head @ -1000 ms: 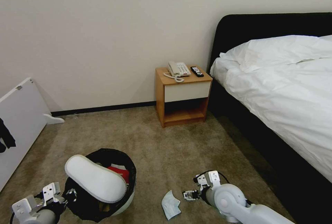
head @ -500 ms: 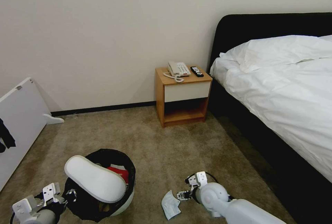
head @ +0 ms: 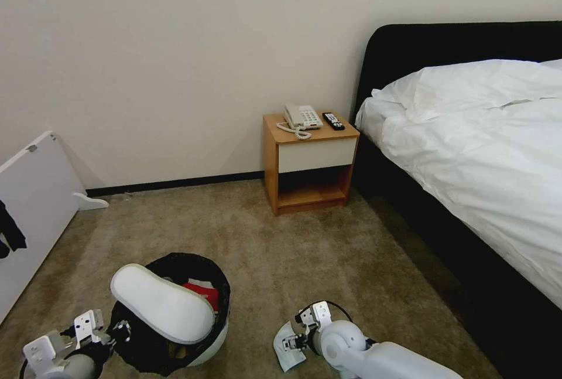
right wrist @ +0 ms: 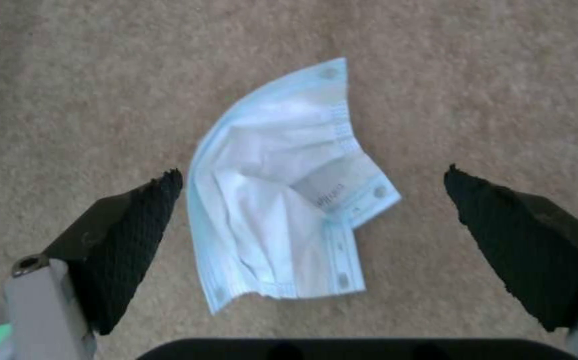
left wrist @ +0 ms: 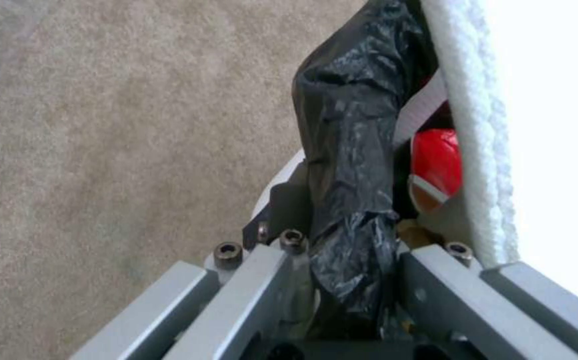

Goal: Pick up the trash bin, then pick up the garbage from the floor and place it into the trash bin.

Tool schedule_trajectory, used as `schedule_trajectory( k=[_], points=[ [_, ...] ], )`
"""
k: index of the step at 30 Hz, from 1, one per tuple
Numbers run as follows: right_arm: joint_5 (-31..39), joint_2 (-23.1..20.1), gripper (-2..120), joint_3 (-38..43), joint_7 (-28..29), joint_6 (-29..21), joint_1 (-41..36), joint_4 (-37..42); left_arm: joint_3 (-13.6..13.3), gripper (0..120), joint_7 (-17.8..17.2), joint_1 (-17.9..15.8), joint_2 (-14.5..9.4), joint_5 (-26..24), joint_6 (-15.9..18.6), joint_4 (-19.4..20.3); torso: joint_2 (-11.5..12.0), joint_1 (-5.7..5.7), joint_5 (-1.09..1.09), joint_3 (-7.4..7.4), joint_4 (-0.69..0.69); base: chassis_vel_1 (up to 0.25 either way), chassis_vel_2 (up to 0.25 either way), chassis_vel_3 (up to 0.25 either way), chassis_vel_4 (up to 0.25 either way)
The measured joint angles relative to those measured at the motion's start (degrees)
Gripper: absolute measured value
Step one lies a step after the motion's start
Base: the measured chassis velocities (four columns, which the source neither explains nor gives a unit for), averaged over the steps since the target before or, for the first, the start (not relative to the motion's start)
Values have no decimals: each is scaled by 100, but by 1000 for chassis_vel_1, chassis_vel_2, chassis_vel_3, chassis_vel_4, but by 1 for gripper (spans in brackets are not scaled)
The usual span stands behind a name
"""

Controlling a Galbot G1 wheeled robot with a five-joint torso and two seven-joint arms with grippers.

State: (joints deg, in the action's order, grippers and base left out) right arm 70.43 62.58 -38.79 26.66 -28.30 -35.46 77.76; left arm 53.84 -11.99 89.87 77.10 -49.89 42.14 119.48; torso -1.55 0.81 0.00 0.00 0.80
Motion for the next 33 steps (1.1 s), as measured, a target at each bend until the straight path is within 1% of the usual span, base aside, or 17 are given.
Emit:
schedule_trajectory(
  k=[9, 13, 16, 27, 30, 31, 33],
  points=[
    [-169, 370, 100, -104, -177, 145, 56, -432, -36, 1, 18, -9, 18, 3, 0, -25, 0, 0, 0, 0, 0, 0, 0, 0, 0],
    [-223, 459, 100, -161, -234, 198, 71, -547, -52, 1, 21, -7, 29, 12, 0, -26, 0, 0, -1, 0, 0, 0, 0, 0, 0],
    [-314, 626, 99, -199, -289, 268, 81, -774, -66, 1, 27, -6, 47, 17, 0, -26, 0, 0, -1, 0, 0, 0, 0, 0, 0],
    [-462, 828, 99, -290, -353, 337, 125, -1272, -64, 1, 48, 21, 59, 19, 0, 5, 0, 0, 0, -1, 0, 0, 0, 0, 0],
    [-512, 844, 97, -291, -353, 337, 118, -1359, -66, 1, 53, 22, 68, 19, 0, 6, 0, 0, 0, -1, 0, 0, 0, 0, 0],
    [-530, 850, 93, -294, -352, 338, 108, -1404, -69, 1, 58, 22, 71, 19, 0, 6, 0, 0, 0, 0, 0, 0, 0, 0, 0],
    [-536, 850, 93, -295, -352, 337, 107, -1413, -69, 1, 59, 22, 71, 19, 0, 6, 0, 0, 0, 0, 0, 0, 0, 0, 0]
  ],
)
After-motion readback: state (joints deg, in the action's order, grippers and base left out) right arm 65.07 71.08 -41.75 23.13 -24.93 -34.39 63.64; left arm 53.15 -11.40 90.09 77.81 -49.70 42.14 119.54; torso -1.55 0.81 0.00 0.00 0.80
